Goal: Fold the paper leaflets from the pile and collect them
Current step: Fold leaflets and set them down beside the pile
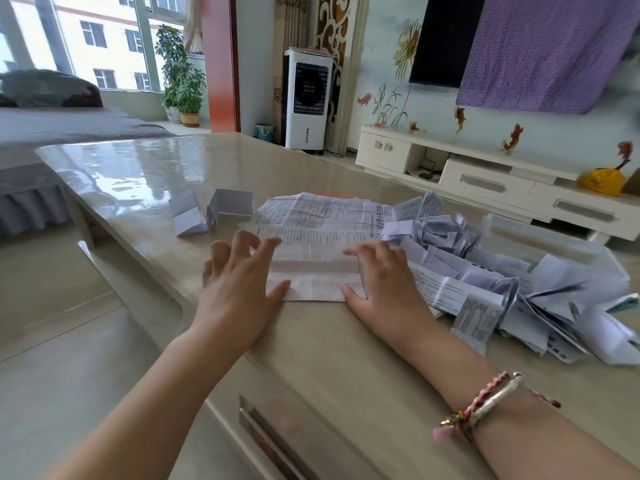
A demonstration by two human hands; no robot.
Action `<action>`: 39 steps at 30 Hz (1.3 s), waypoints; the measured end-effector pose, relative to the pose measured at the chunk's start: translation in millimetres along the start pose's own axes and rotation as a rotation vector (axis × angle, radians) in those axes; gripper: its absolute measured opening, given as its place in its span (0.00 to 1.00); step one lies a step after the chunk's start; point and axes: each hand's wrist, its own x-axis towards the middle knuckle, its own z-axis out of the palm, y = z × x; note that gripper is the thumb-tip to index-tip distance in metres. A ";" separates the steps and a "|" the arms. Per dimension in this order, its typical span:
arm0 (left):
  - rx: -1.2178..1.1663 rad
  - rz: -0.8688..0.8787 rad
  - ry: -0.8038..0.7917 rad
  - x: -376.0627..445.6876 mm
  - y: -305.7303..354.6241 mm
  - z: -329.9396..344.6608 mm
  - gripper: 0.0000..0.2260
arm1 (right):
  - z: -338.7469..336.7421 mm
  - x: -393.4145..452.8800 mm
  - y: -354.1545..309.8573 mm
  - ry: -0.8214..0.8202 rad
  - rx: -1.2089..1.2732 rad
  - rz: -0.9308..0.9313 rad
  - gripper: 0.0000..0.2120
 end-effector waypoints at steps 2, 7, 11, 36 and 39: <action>-0.074 0.123 -0.030 1.7 -2.2 3.1 0.16 | 0.5 0.2 -2.0 -0.043 0.046 -0.088 0.19; -0.121 0.234 -0.210 3.4 -6.0 6.7 0.38 | -1.3 -0.8 -4.1 -0.141 0.121 -0.124 0.20; -0.175 0.239 -0.163 9.5 -13.6 5.4 0.38 | -3.7 -1.8 -4.5 -0.150 0.127 -0.104 0.22; -0.067 0.476 0.001 16.8 -22.8 9.7 0.32 | -3.8 2.9 -2.0 -0.118 -0.017 -0.190 0.17; -0.060 0.472 0.031 20.7 -24.3 11.6 0.29 | -3.4 2.5 -0.4 -0.079 0.100 -0.106 0.12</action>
